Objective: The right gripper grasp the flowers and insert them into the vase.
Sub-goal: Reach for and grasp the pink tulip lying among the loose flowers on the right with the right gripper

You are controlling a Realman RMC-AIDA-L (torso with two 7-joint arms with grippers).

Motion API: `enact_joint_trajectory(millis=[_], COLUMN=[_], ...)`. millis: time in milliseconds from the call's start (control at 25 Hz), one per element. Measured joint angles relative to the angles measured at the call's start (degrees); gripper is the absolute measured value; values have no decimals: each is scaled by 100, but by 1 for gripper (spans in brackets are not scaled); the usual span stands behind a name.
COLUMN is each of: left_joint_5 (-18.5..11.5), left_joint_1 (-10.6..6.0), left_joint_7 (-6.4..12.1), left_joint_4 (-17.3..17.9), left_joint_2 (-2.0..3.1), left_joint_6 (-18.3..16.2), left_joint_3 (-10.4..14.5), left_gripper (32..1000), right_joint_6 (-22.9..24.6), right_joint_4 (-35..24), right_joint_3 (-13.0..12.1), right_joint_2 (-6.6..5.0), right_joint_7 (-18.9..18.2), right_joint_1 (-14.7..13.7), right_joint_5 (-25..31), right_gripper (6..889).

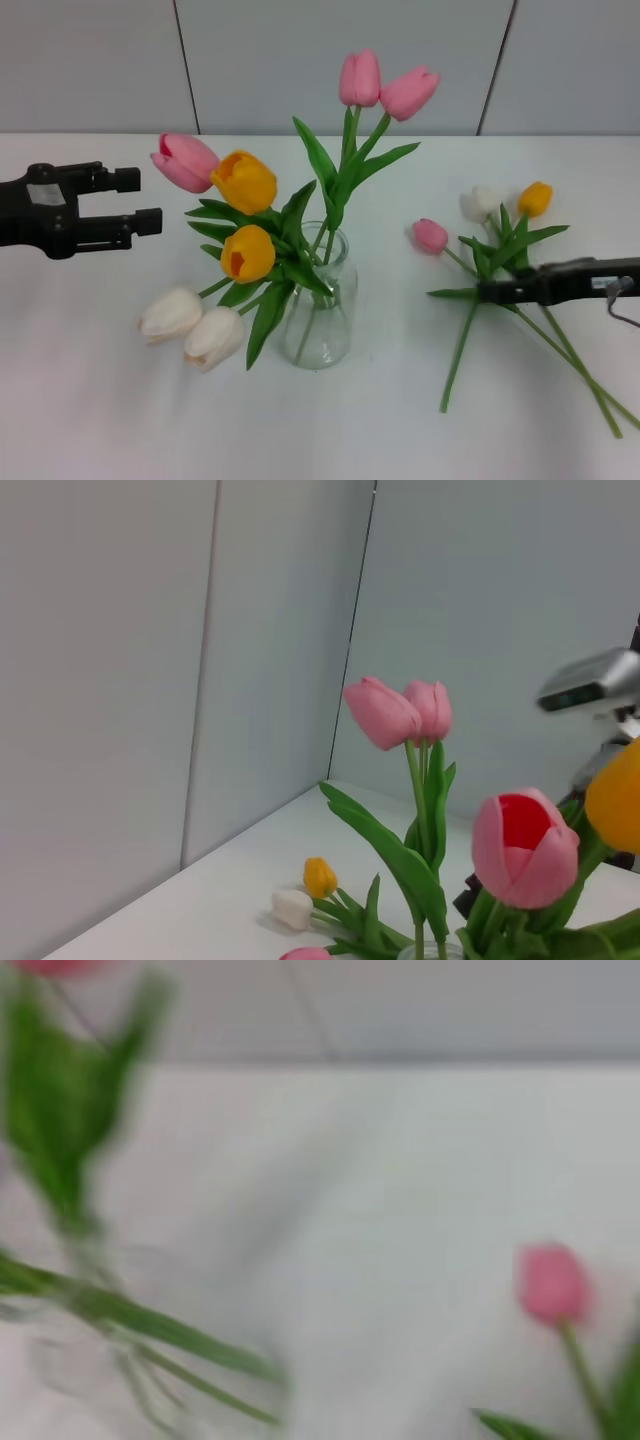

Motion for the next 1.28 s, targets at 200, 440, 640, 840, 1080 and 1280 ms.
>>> enact_joint_trajectory(millis=[200, 440, 640, 840, 1080, 1280], left_joint_5=[0, -3, -6, -9, -10, -9], left_joint_1=[-24, -40, -27, 1, -5, -7], left_joint_7=[16, 43, 80, 69, 52, 63], left_joint_4=[0, 0, 113, 245, 248, 251], left_joint_2=[-33, -62, -104, -145, -182, -193], left_joint_6=[-1, -13, -3, 0, -38, -56], left_joint_3=[-14, -12, -10, -9, -10, -10], left_gripper=[780, 781, 780, 779, 777, 776], right_joint_6=[91, 594, 972, 1315, 1480, 1556], right_joint_4=[539, 786, 842, 971, 1105, 1177], right_joint_3=[861, 1173, 1147, 1134, 1138, 1136], right_joint_2=[-98, 72, 358, 476, 486, 494], right_joint_7=[287, 304, 285, 316, 283, 259], right_joint_1=[537, 849, 983, 1115, 1140, 1137], right_joint_5=[-1362, -2300, -2697, -3084, -3165, -3169], right_gripper=[853, 853, 854, 843, 829, 818])
